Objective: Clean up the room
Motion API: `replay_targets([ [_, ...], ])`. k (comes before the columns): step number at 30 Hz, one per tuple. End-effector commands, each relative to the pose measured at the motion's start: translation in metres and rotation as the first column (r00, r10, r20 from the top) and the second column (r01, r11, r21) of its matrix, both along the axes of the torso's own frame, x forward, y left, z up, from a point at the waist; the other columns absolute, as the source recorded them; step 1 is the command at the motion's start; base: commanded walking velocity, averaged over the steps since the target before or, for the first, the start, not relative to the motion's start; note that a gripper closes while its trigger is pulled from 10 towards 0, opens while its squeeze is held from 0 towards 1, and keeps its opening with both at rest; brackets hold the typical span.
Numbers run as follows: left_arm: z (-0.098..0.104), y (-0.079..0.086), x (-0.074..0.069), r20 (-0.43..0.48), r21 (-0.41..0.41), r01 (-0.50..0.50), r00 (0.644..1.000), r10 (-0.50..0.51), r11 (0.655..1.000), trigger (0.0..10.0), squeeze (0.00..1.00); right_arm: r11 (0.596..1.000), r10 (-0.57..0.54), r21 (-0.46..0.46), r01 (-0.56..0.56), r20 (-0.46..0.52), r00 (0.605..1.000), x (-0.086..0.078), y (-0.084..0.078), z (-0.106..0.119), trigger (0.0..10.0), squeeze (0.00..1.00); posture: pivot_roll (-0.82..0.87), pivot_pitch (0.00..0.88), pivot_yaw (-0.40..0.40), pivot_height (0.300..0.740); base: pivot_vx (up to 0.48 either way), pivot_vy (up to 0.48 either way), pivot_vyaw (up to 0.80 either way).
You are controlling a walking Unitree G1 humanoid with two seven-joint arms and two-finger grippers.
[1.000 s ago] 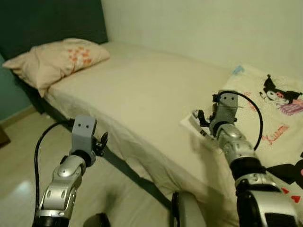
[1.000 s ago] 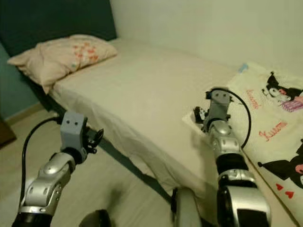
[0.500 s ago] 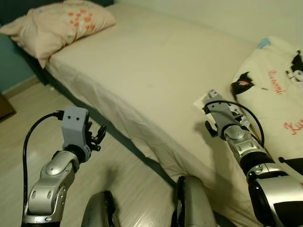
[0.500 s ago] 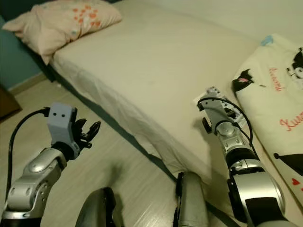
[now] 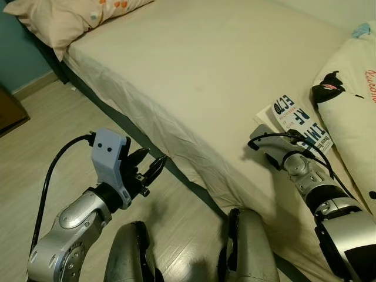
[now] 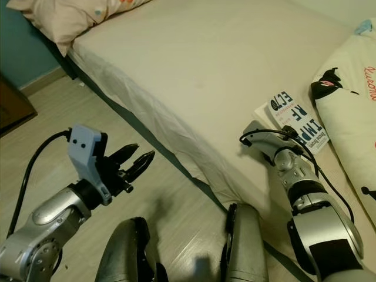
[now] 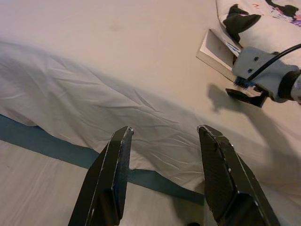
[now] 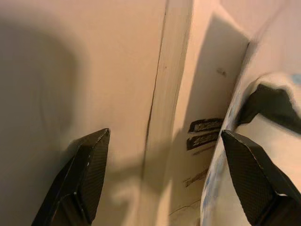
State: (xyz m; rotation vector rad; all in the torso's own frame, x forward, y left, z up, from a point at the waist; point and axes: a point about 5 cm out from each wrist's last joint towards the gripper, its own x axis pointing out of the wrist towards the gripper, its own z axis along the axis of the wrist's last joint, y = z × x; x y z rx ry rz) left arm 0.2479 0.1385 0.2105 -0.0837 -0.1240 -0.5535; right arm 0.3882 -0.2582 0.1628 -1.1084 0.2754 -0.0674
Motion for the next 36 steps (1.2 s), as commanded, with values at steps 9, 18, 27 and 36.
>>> replay_targets([
  [9,0.002,-0.007,-0.011,-0.025,-0.018,0.108,0.994,-0.109,0.994,10.0,0.0,0.975,-0.082,-0.212,0.067,-0.06,0.995,-0.016,-0.031,-0.013,10.0,0.0,0.17,0.463,0.07,0.536,0.0,0.0,0.0],
  [18,0.004,-0.01,-0.013,-0.024,-0.001,0.138,0.99,-0.138,0.99,10.0,0.0,0.958,-0.138,-0.263,0.116,-0.065,0.988,-0.024,-0.047,-0.017,10.0,0.0,0.18,0.46,0.073,0.536,0.0,0.0,0.0],
  [27,0.005,-0.005,-0.009,-0.019,0.004,0.107,0.994,-0.107,0.994,10.0,0.0,0.957,-0.154,-0.259,0.131,-0.07,0.986,-0.028,-0.054,-0.018,6.9,0.0,0.18,0.457,0.076,0.536,0.0,0.0,0.0],
  [36,0.005,-0.003,-0.004,-0.015,0.013,0.08,0.997,-0.079,0.997,10.0,0.0,0.968,-0.153,-0.213,0.13,-0.093,0.984,-0.031,-0.054,-0.023,0.0,0.0,0.18,0.458,0.08,0.536,0.0,0.0,0.0],
])
